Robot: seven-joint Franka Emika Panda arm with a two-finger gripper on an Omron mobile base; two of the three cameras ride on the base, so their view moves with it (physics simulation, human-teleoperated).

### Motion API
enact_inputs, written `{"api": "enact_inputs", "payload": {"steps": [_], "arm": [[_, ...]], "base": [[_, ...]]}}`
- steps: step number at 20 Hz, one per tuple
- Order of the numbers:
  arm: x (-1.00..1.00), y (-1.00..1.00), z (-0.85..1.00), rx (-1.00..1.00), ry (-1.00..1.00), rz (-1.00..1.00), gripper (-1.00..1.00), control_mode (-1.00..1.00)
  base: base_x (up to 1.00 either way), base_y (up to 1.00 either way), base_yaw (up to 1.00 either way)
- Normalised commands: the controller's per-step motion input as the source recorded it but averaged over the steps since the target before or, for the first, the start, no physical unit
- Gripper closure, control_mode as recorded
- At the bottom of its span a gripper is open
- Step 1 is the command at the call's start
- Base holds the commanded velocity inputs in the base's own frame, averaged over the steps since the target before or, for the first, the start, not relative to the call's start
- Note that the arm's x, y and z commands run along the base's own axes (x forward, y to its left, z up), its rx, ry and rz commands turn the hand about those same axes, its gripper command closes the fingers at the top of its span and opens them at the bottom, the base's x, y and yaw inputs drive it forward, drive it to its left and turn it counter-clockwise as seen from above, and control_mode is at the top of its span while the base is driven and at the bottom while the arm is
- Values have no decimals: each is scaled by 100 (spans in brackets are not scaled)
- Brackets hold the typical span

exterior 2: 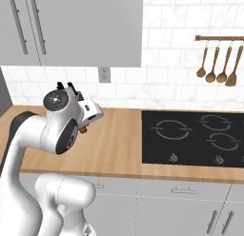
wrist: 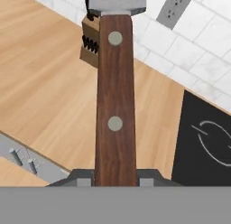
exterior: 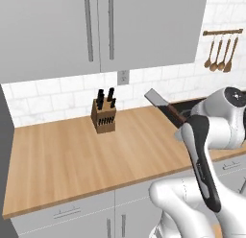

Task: Put the broccoli and cucumber in the pot. Retrieve the spatula and lightly stir the vegetables in the pot.

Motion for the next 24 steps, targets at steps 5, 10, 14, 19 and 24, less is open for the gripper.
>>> {"api": "enact_inputs", "payload": {"steps": [5, 10, 14, 19, 24], "arm": [[-41, 0, 52, -9, 0, 9, 100, -100], [-25, 0, 17, -6, 0, 3, 100, -100], [0, 0, 0, 0, 0, 0, 100, -100], [0, 0, 0, 0, 0, 0, 100, -100], [0, 0, 0, 0, 0, 0, 100, -100]], "base": [[0, 0, 0], [0, 0, 0], [0, 0, 0], [0, 0, 0], [0, 0, 0]]}}
